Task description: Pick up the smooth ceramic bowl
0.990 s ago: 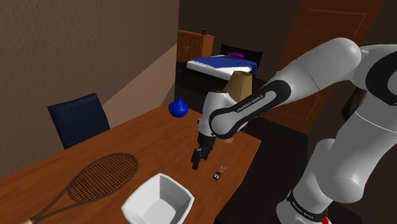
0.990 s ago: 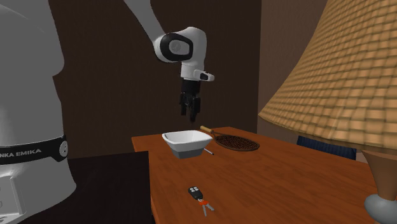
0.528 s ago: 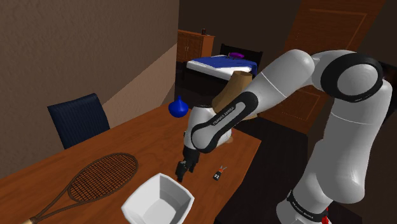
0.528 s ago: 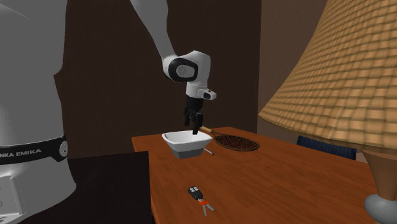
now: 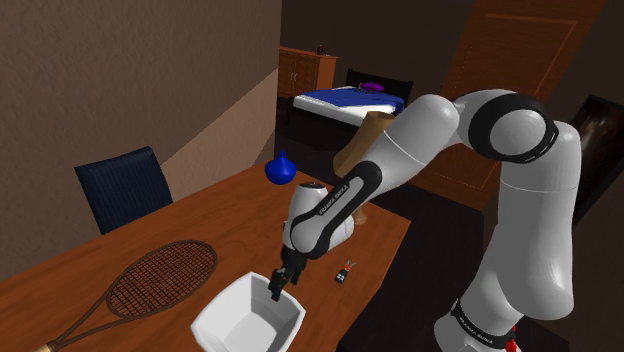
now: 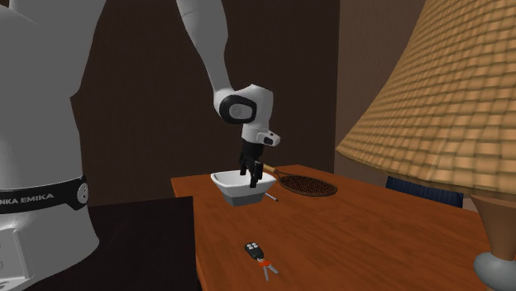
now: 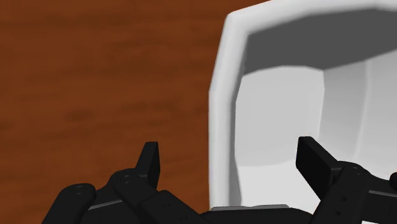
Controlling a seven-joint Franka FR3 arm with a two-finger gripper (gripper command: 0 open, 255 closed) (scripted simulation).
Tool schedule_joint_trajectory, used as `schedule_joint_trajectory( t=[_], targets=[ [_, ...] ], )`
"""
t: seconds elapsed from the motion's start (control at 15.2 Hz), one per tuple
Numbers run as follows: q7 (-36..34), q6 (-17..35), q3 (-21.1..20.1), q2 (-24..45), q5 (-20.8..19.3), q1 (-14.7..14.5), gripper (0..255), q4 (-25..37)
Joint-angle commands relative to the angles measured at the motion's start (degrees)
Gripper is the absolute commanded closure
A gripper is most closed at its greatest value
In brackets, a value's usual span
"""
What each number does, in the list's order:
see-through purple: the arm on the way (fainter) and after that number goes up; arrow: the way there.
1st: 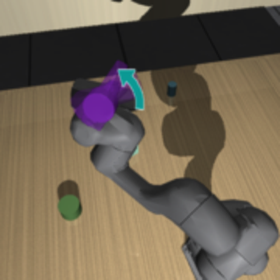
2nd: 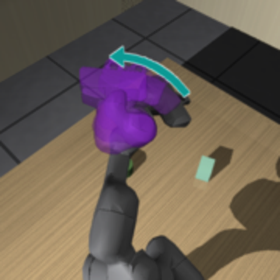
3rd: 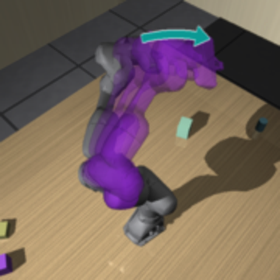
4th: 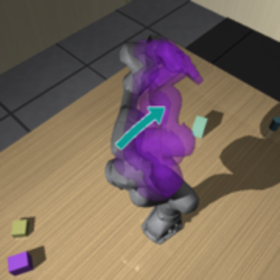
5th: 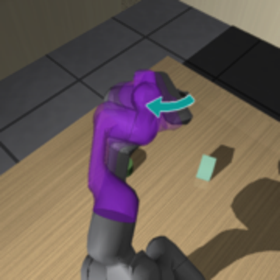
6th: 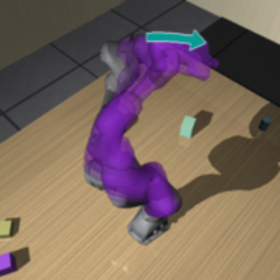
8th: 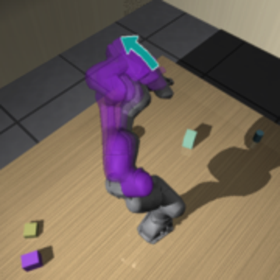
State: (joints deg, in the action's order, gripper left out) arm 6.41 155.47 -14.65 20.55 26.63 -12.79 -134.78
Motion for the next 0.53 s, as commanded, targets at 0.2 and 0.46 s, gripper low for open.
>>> schedule_joint_trajectory(
  t=[0.2,0.46],
  targets=[
    [0.52,1.25,-0.21,1.27,0.37,0.03,255,0.04],
    [0.53,1.24,-0.21,1.25,0.37,0.05,255,0.02]
  ],
)
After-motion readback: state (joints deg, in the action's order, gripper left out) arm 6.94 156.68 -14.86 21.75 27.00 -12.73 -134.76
